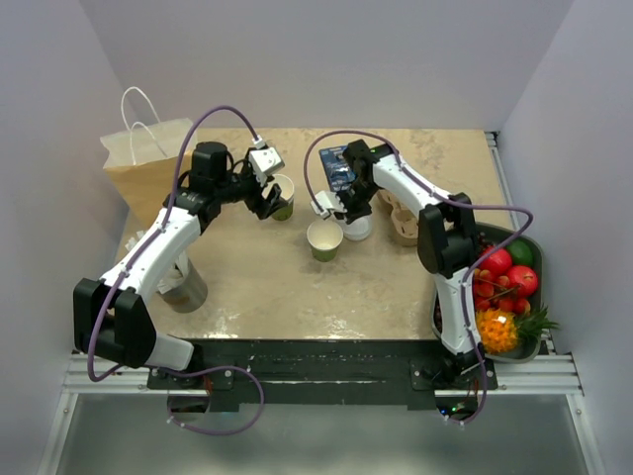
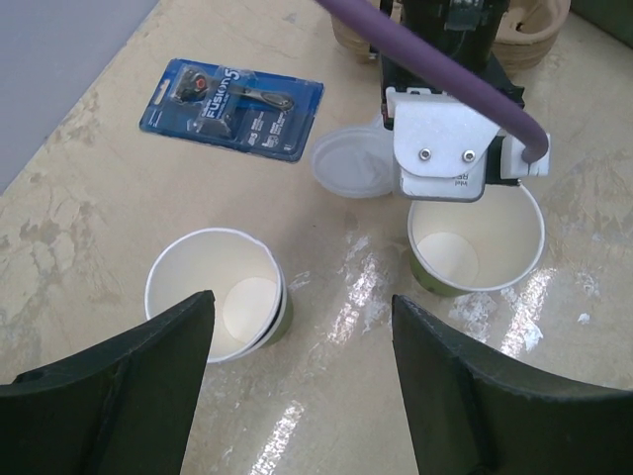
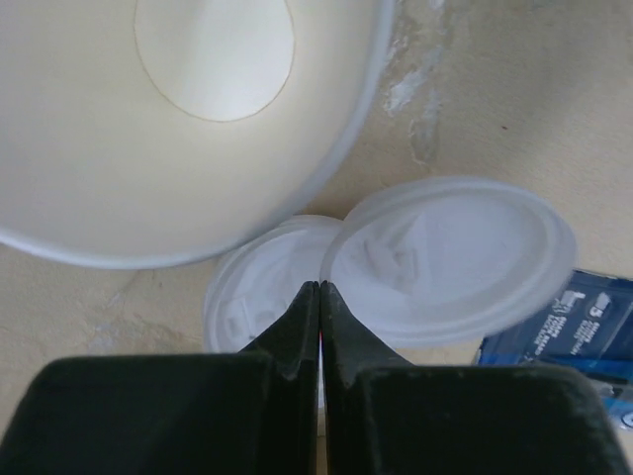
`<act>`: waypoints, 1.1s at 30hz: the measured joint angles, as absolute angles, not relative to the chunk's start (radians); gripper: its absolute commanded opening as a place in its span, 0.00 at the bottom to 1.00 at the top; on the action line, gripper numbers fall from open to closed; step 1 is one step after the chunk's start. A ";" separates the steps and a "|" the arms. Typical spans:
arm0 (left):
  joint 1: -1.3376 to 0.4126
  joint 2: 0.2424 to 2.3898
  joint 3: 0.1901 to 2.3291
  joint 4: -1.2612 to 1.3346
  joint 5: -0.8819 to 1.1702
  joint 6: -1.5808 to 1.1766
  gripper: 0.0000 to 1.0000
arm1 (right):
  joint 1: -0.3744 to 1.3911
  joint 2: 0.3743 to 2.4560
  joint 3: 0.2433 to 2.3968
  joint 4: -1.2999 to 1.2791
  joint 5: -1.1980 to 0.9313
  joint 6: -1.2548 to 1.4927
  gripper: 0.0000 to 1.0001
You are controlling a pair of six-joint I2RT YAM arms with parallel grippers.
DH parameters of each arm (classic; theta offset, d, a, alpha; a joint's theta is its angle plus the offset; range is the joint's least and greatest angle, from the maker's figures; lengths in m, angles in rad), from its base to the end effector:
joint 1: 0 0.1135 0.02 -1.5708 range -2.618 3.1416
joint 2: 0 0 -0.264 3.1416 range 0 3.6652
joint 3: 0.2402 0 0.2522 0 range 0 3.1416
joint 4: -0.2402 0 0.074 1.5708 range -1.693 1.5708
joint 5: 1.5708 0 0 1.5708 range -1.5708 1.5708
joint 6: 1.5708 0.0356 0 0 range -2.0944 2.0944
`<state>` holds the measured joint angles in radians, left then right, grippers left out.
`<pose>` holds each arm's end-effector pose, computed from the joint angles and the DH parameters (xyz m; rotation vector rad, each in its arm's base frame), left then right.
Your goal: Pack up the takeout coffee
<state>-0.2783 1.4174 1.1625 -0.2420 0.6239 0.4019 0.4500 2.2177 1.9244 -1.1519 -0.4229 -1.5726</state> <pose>0.3042 -0.1085 0.3216 1.0167 1.7362 -0.5633 0.3937 0.2064 0.2051 -2.3782 1.4451 0.4125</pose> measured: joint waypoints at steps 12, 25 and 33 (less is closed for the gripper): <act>-0.278 1.417 1.162 -0.225 0.624 0.379 0.77 | 0.449 2.123 1.909 -1.058 -0.485 -1.383 0.00; -0.278 1.407 1.155 -0.225 0.642 0.386 0.76 | 0.387 2.111 2.055 -1.121 -0.622 -1.178 0.00; -0.282 1.333 1.089 -0.152 0.646 0.385 0.76 | 0.370 1.982 2.089 -1.147 -0.912 -0.892 0.00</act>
<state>-0.2825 1.3331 1.0885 -0.1524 0.6456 0.3851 0.3702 1.9816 2.0892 -1.1469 -0.9115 -0.8925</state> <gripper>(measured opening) 0.763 0.007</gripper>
